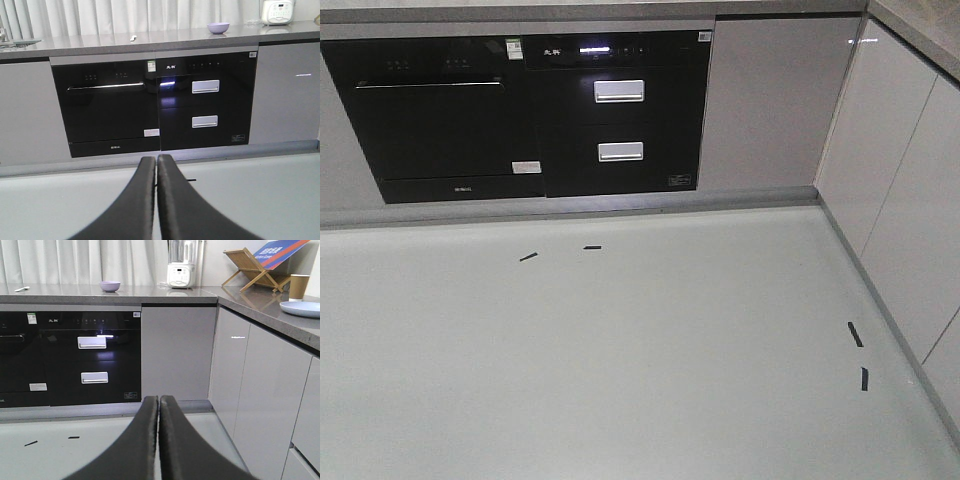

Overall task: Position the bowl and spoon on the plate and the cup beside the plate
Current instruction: 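Drive the base toward the countertop with both grippers open and raised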

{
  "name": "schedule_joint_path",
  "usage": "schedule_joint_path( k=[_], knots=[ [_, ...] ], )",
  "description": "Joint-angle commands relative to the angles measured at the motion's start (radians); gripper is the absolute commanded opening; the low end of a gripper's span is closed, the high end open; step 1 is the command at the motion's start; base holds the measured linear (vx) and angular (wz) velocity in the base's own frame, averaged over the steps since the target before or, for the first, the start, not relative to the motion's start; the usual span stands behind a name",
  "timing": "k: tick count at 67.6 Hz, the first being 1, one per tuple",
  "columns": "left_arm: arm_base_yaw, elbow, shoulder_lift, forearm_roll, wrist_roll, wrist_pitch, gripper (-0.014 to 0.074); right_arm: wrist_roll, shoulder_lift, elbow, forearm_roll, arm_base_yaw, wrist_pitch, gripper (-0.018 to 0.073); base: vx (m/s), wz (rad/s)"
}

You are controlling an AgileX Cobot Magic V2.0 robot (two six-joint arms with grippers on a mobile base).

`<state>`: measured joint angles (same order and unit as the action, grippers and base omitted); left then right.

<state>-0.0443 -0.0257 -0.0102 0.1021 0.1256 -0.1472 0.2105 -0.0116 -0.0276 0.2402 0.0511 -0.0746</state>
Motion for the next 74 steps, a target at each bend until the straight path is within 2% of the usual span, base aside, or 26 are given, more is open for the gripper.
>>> schedule_joint_path(
  k=[1,74],
  knots=[
    [0.001,0.008,-0.012,-0.001,0.008,0.069,-0.0006,-0.001,-0.009,-0.004,0.007,0.005,0.075,-0.0003,0.0,0.0],
    [0.001,0.008,-0.012,-0.001,0.008,0.069,-0.0006,-0.001,-0.009,-0.004,0.007,0.005,0.075,-0.0003,0.0,0.0]
  ],
)
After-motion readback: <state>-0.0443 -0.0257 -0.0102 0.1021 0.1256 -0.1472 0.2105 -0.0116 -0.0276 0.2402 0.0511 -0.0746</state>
